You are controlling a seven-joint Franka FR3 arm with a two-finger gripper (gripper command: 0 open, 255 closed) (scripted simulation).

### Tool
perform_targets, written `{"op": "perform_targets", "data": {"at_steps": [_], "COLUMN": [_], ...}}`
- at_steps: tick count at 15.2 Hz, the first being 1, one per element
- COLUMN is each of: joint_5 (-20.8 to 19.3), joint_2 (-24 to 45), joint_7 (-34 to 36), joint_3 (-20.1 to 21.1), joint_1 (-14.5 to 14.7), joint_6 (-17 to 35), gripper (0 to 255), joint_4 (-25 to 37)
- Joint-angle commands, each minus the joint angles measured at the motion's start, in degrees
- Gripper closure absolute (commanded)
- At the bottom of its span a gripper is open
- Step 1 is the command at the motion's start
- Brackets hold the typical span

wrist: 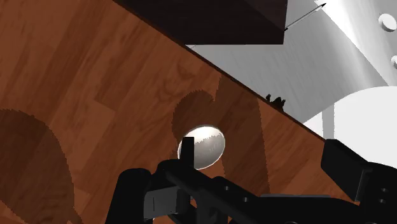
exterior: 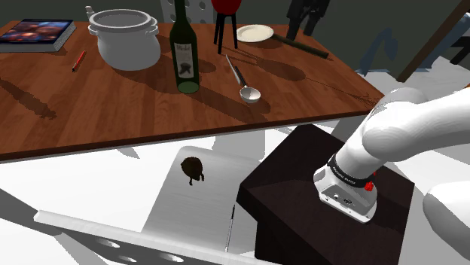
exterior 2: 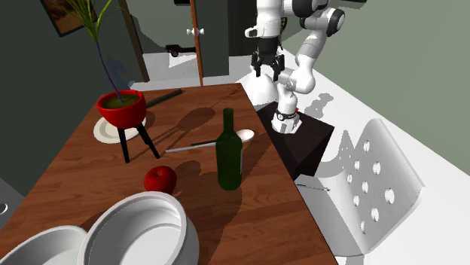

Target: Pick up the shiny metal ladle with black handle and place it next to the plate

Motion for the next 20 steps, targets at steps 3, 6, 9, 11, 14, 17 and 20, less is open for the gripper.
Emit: {"op": "perform_targets", "data": {"at_steps": [3, 6, 9, 11, 14, 17, 20], "joint_5": [0.30, 0.68, 0.88, 0.90, 0.72, 0.22, -0.69], "joint_2": [1.73, 4.94, 8.89, 11.89, 16.87, 22.33, 28.16], "joint_7": [2.15, 5.34, 8.57, 10.76, 14.10, 17.58, 21.28], "joint_3": [0.80, 1.99, 3.08, 3.75, 4.69, 5.52, 6.16], "joint_1": [-0.95, -2.40, -3.85, -4.82, -6.36, -7.96, -9.60], "joint_6": [4.52, 11.32, 18.12, 22.61, 29.21, 35.56, 41.55], "gripper": [0, 0, 0, 0, 0, 0, 0], "joint_4": [-2.10, -4.67, -6.52, -7.35, -8.00, -7.96, -7.24]}}
